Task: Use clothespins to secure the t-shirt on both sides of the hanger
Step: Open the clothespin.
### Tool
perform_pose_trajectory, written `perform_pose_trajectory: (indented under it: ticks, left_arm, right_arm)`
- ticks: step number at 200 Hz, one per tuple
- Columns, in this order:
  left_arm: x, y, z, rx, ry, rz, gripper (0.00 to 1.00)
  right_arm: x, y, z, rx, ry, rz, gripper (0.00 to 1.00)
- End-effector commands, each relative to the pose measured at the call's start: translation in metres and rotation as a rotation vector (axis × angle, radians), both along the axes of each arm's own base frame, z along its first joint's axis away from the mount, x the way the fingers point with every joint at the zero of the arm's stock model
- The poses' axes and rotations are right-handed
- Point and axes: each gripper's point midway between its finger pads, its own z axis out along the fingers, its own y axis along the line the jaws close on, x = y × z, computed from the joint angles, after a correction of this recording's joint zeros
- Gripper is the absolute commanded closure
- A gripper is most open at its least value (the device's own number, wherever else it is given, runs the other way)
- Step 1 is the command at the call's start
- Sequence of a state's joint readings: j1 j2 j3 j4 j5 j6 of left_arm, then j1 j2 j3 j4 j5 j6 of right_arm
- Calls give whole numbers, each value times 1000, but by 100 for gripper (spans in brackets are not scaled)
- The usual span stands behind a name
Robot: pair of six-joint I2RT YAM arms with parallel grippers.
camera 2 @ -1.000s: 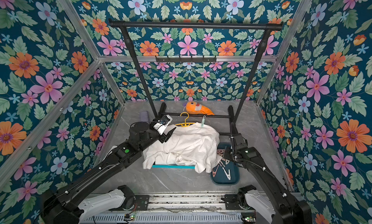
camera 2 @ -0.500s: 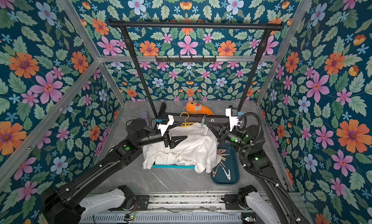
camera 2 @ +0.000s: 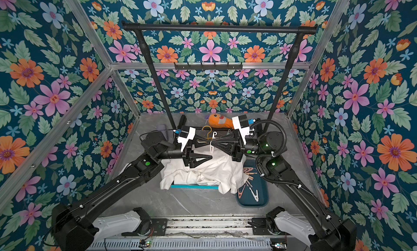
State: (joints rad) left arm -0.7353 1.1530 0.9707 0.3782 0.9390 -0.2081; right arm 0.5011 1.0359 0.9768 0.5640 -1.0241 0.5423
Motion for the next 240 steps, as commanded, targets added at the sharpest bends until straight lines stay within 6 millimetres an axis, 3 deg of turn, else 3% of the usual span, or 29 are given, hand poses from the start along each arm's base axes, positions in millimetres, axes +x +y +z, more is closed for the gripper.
perform_pose_trajectory:
  ticks: [1,42,77,169,211,240]
  left_arm:
    - [-9,1,6,-21,-9,-46,25]
    - [-7,-2,9,-28,-6,-45,26]
    - [-8,-5,10,-27,-4,-56,33]
    - [-5,-10,9,-28,10,-61,80]
    - [-2,-11,9,-28,7,-50,95]
    - [1,-11,8,-29,10,-34,100]
  right_arm:
    - [-2,-1,3,1,-79,-11,100]
    - [0,3,-4,-4,-67,9,100]
    - [0,4,-7,-12,-71,24,100]
    - [-1,8,-17,-21,-86,44,100]
    - [0,7,-20,-24,-84,26,100]
    - [3,7,-23,-31,-72,15,100]
